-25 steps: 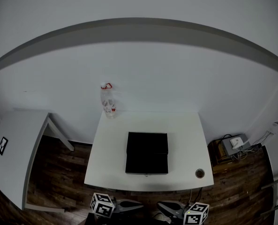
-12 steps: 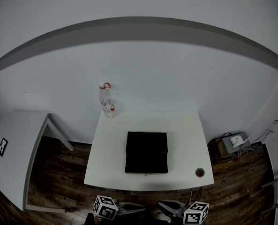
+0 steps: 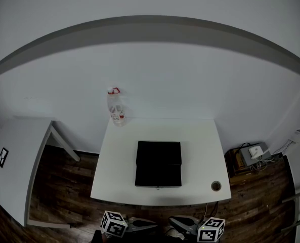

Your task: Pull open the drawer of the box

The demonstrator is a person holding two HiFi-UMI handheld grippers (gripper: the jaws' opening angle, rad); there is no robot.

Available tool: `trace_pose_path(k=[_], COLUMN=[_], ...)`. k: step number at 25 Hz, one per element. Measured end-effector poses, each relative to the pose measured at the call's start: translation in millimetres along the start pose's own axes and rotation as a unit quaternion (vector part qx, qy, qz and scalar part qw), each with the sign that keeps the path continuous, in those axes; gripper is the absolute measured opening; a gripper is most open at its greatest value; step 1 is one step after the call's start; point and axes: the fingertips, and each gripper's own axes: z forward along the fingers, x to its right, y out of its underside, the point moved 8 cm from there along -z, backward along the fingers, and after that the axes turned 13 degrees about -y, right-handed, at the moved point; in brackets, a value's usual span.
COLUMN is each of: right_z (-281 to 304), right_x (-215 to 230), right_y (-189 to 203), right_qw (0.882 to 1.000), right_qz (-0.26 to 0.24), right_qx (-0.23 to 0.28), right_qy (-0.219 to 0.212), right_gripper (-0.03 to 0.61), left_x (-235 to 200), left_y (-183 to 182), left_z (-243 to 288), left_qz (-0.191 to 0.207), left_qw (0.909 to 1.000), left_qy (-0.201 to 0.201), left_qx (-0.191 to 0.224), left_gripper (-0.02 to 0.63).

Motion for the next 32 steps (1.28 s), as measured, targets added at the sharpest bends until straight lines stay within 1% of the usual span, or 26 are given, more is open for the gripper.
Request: trace_pose_path(k=[17, 32], right_z=[-0.1, -0.2], right_x=[0.1, -0.4], right_y=[0.9, 0.8], right_qw=[1.000, 1.000], right_qz=[-0.008, -0.010], right_qx=[-0.010, -0.008], right_qy=[0.000, 0.001], right_gripper=[0.005, 0.005], left_x=[4.2, 2.3], left_y=[-1.9, -0.1], left_z=[2.9, 2.7], left_qz=[0.003, 0.002], left_qw=[1.0000, 1.0000], left_qy=[0.002, -0.001], left_qx=[-0.005, -0.003], left_gripper=[0.003, 0.003])
